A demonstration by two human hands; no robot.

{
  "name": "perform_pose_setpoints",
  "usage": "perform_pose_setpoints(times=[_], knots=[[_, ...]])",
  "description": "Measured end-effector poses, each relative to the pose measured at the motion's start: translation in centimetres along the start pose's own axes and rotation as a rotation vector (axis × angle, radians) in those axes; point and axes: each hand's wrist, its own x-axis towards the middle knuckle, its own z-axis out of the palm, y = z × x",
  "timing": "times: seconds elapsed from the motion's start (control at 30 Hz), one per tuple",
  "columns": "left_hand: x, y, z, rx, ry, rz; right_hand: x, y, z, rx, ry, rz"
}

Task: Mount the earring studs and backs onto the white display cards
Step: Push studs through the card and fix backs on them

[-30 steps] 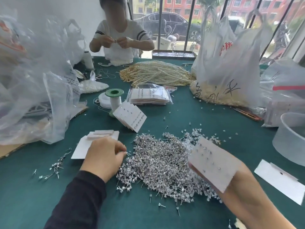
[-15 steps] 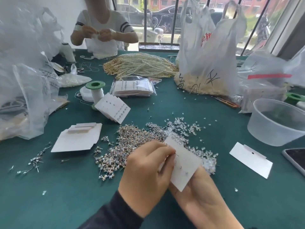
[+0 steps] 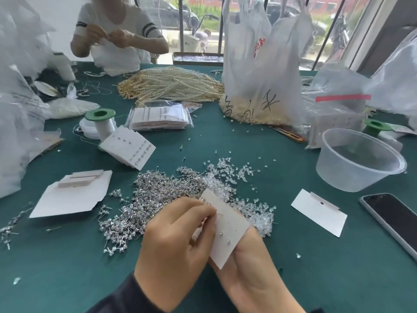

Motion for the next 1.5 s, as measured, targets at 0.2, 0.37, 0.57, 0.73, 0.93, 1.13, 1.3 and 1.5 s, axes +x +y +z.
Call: perform_pose_setpoints(times=[0.2, 0.37, 0.57, 0.73, 0.93, 1.13, 1.3, 1.5], knots=[[0.1, -0.4, -0.3, 0.019, -0.020, 0.040, 0.4, 0.6, -0.5, 0.030, 0.022, 0.034], [-0.1, -0.8, -0.4, 0.040, -0.076, 0.068, 0.7, 0.7, -0.9, 0.017, 0.082, 0.094], [0.0, -1.1, -0.4, 0.066, -0.077, 0.070, 1.1, 0.9, -0.9, 0.024, 0.139, 0.117], [-0.2, -1.4, -1.0, 0.073, -0.079, 0.082, 1.5, 0.8, -0.9, 0.040, 0.151, 0.118], [-0.3, 1.4, 1.0, -0.217, -0.277, -0.393, 0.9, 0.8, -1.0, -0.381, 0.250, -0.237], [1.8, 2.2, -1.5, -0.861, -0.172, -0.939, 0.8, 0.9, -0.8, -1.188, 0.357, -1.079], [3.3, 0.6, -1.0, -1.279, -0.383, -1.359, 1.2, -0.3, -0.6, -1.325, 0.231, -1.089], [3.8, -1.0, -0.5, -1.345, -0.319, -1.576, -0.1, -6.6, -3.4, -1.450, 0.258, -0.690]])
